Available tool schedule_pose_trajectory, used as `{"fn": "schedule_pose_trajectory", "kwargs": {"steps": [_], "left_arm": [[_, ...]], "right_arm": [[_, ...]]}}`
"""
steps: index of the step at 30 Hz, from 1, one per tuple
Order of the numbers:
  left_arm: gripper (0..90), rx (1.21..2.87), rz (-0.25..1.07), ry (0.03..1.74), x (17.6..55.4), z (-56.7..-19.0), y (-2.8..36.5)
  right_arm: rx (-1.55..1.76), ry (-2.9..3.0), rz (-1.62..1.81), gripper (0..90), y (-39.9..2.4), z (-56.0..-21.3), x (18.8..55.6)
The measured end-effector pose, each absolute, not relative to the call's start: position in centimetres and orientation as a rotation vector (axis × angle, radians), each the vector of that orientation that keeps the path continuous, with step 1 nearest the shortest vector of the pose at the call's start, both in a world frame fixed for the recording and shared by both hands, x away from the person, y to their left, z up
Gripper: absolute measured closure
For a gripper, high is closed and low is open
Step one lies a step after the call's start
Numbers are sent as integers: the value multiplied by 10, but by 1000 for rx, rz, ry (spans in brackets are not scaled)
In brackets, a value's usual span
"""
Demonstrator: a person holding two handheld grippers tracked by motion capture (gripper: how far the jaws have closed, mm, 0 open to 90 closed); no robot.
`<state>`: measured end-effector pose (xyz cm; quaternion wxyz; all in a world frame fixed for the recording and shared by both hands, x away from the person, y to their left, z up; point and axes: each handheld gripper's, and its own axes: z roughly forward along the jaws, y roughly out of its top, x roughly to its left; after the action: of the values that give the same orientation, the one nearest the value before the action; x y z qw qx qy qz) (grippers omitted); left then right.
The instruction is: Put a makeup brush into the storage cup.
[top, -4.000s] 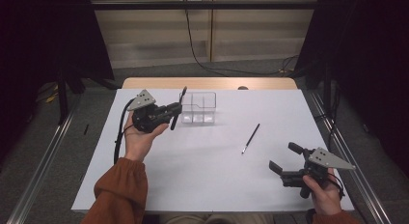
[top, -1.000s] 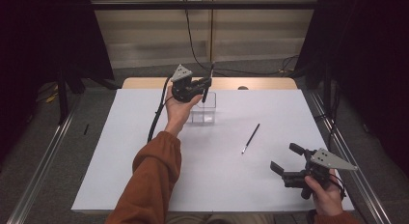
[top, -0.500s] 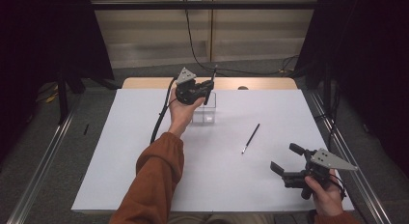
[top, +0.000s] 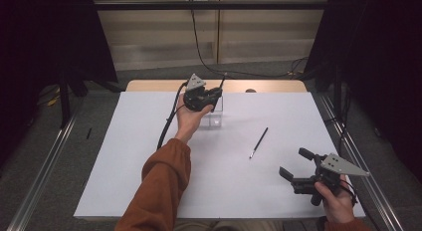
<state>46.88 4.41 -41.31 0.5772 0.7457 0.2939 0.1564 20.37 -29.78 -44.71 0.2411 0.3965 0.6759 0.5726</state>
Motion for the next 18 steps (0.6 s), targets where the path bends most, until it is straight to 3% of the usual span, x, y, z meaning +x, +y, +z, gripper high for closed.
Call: {"fn": "schedule_pose_trajectory", "kwargs": {"steps": [18], "left_arm": [[792,1778,366,702,466,-428,46]], "right_arm": [[1082,1852,1567,0,-297,-447,204]]}}
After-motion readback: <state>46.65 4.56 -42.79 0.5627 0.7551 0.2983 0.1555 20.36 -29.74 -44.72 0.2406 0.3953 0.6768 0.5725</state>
